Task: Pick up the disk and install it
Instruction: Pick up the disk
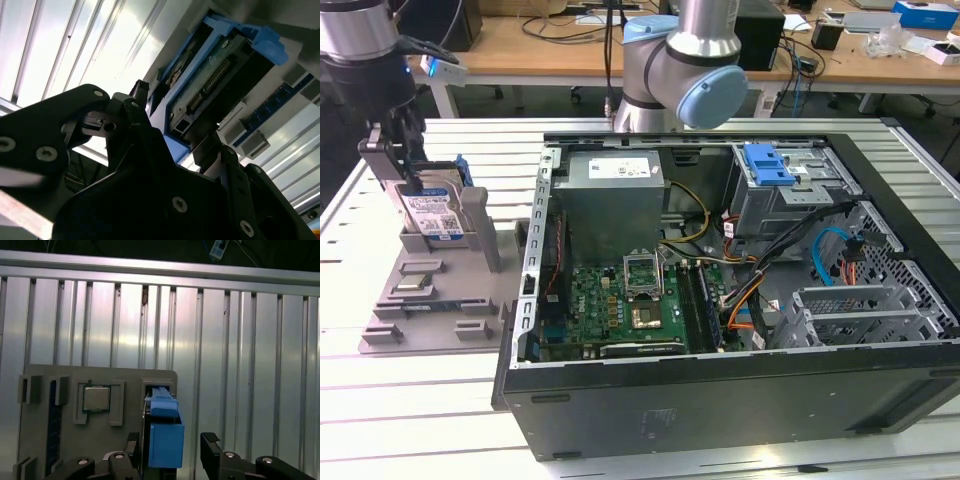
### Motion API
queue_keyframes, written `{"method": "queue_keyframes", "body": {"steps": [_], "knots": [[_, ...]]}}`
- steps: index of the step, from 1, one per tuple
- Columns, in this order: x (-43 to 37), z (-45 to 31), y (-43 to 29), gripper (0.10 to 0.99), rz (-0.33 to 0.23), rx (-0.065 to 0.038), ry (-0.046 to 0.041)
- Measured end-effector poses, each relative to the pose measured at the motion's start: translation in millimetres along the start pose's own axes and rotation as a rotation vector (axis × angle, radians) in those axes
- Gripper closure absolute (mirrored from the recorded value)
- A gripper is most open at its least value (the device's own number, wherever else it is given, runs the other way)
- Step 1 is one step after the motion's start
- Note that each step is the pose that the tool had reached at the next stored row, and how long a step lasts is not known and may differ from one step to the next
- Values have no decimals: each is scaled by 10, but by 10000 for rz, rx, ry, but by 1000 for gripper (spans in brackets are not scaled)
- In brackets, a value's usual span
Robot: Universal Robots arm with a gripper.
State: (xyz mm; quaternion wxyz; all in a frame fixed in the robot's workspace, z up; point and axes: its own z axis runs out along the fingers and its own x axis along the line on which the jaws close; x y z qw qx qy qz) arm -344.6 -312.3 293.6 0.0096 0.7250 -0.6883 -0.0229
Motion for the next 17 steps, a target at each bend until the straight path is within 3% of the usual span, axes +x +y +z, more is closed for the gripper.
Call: {"method": "queue_keyframes", "body": {"steps": [4,6,7,8,13,14,15,17], "knots": [[0,21,0,486,0,10,21],[-1,23,2,486,-3,295,33],[-1,22,2,486,-6,326,35],[2,42,38,486,-3,332,85],[7,48,40,502,-4,333,86],[7,48,40,565,-3,332,87],[8,49,39,690,-4,333,86],[8,48,40,722,-3,333,86]]}}
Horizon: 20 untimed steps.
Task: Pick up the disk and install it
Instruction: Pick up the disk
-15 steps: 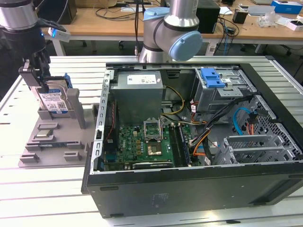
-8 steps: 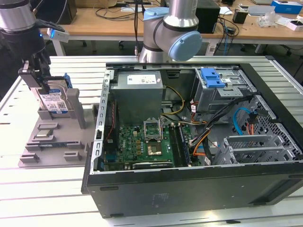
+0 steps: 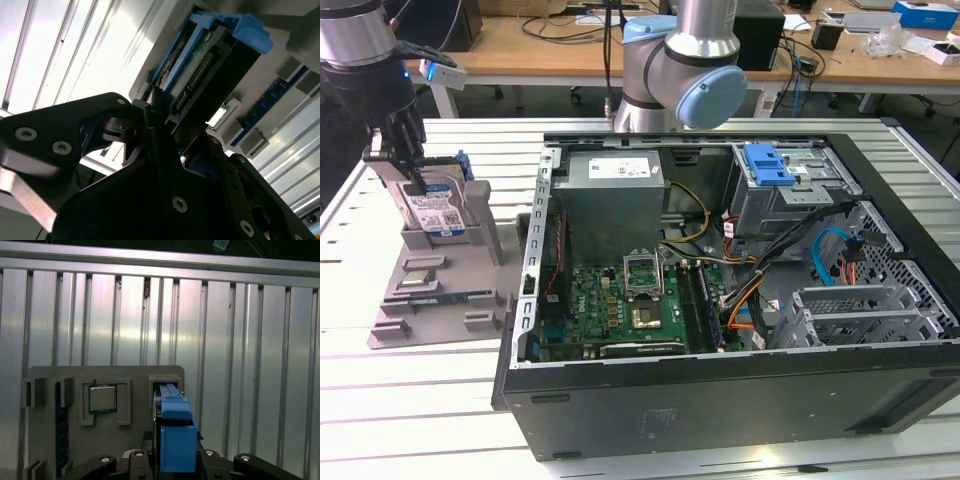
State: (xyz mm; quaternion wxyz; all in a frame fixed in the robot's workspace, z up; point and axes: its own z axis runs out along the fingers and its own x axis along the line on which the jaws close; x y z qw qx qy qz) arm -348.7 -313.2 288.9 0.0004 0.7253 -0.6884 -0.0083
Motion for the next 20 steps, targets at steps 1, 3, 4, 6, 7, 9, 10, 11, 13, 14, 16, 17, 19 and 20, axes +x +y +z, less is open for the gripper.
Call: {"method": "queue_keyframes", "body": {"steps": [1,3,4,6,7,9,10,11,13,14,16,17,19,20], "knots": [[0,0,0,722,-1,0,0],[1,0,0,722,-1,-1,0],[1,0,0,722,-1,-1,1],[1,0,0,722,-1,-1,0],[1,0,0,722,0,-1,1],[2,0,0,722,0,0,0],[2,0,0,722,-1,0,0],[2,0,0,722,-1,-1,1],[3,0,0,722,-1,-1,0],[3,0,0,722,-1,-1,1],[3,-3,1,722,-1,0,0],[3,-12,1,722,-1,-1,1],[2,-44,0,722,-2,-1,1],[1,-62,0,722,-2,0,0]]}}
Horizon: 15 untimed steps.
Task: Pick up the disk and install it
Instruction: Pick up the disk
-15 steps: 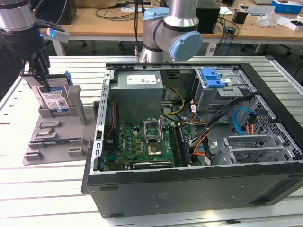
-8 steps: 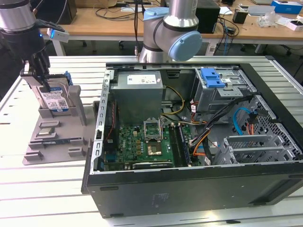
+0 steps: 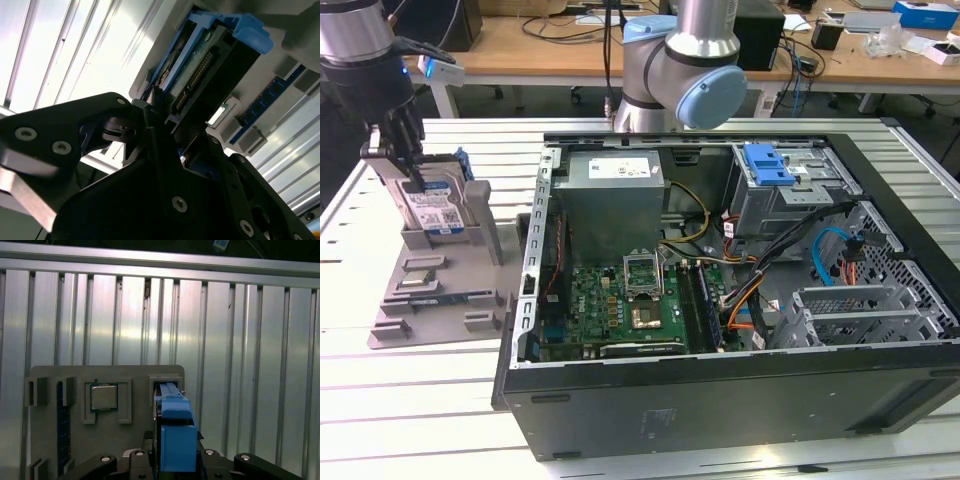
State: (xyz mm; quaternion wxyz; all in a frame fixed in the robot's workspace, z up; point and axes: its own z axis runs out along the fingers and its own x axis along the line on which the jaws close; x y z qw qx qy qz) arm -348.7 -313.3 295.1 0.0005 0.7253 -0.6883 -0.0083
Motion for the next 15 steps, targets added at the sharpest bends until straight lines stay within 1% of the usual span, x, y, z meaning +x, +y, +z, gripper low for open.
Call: {"method": "queue_keyframes", "body": {"steps": [10,12,14,15], "knots": [[-14,-182,2,722,1,0,-1],[-19,-272,3,722,1,0,0],[-21,-307,3,722,1,-1,0],[-23,-342,4,722,1,0,0]]}}
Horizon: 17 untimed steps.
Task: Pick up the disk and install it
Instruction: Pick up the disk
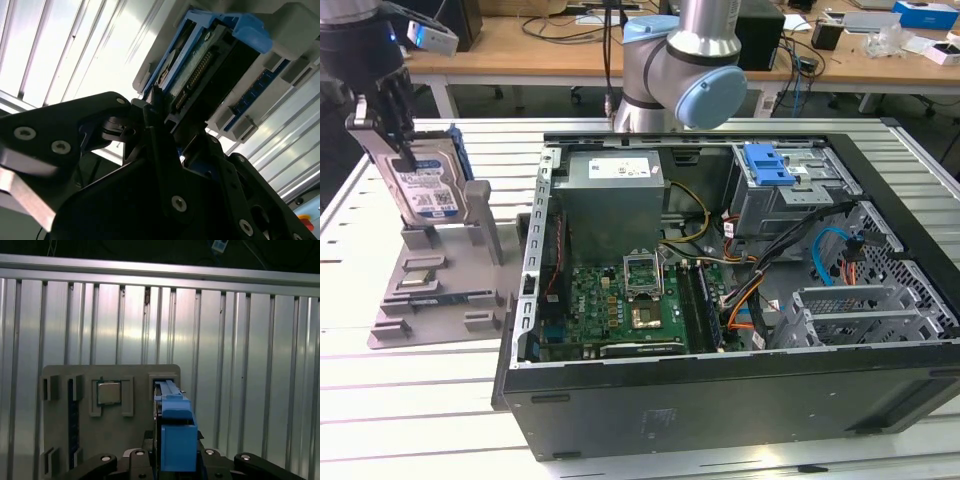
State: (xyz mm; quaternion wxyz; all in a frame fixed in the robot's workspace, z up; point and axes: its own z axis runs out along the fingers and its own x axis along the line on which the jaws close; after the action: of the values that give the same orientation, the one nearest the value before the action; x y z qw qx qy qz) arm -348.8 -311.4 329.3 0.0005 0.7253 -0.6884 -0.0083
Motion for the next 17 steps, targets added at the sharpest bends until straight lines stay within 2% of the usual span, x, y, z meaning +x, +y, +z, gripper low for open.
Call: {"method": "queue_keyframes", "body": {"steps": [2,4,17], "knots": [[-3,-42,0,722,0,0,0],[-8,-116,1,722,0,1,0],[-27,-401,3,722,0,0,0]]}}
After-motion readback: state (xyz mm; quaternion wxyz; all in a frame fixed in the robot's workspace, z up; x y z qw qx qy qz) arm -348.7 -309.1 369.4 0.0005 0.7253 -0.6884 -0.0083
